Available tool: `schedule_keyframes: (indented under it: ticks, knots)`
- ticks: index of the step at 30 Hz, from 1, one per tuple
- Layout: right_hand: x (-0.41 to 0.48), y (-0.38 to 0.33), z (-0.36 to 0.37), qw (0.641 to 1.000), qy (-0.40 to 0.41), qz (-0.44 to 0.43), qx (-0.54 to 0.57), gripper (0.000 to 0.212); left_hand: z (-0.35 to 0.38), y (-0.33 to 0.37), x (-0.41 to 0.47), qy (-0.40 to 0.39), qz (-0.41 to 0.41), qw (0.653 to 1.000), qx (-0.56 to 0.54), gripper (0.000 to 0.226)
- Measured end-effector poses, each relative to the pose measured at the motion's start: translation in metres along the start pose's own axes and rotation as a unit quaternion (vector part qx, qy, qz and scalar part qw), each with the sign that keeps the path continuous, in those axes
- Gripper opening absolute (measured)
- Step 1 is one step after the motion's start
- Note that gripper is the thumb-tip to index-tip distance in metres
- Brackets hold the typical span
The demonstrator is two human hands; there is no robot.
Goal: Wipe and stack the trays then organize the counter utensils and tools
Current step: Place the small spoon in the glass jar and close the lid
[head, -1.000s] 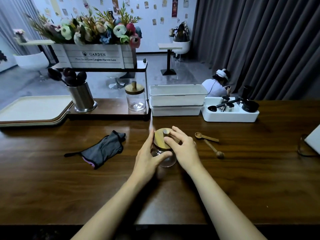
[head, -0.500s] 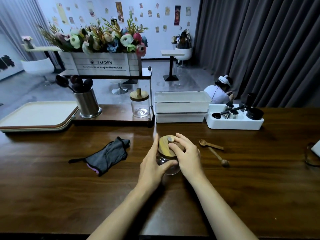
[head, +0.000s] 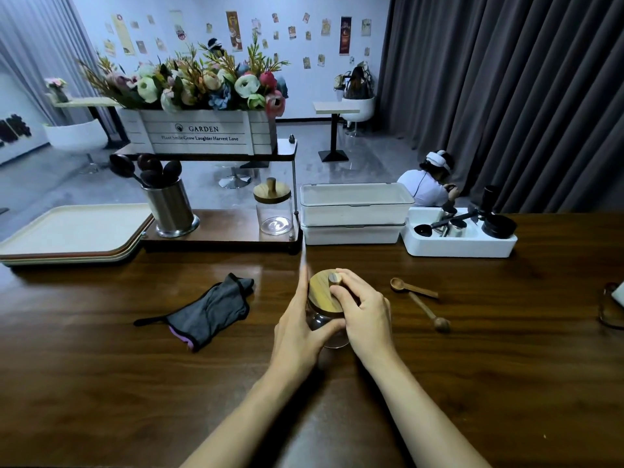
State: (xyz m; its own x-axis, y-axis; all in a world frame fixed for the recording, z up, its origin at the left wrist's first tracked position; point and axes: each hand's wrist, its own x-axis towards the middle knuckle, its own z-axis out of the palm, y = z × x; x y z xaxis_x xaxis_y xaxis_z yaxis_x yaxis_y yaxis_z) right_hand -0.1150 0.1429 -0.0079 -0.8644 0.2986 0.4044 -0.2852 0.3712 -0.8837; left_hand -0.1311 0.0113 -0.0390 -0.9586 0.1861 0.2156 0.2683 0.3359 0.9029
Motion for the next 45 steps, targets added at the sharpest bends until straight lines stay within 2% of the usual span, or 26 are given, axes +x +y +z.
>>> schedule_keyframes:
  ticks: [5, 9, 26, 35, 45]
  knots:
    - [0.003, 0.007, 0.006, 0.999, -0.011, -0.038, -0.032, 0.018, -0.001, 0.001, 0.000, -0.010, 0.006, 1.000, 0.018, 0.111]
    - [0.003, 0.004, 0.004, 0.998, 0.014, -0.058, -0.028, 0.016, -0.001, -0.002, 0.000, -0.009, 0.001, 1.000, 0.014, 0.107]
    - [0.009, 0.012, 0.004, 0.995, 0.018, -0.080, -0.059, 0.018, -0.002, -0.002, 0.001, -0.010, 0.000, 1.000, 0.020, 0.101]
    - [0.007, 0.015, 0.007, 0.992, 0.043, -0.085, -0.081, 0.021, 0.000, -0.008, 0.001, -0.016, -0.013, 1.000, 0.005, 0.112]
    - [0.004, 0.018, 0.009, 0.992, 0.048, -0.086, -0.079, 0.021, 0.002, -0.014, 0.001, -0.007, -0.012, 1.000, 0.006, 0.104]
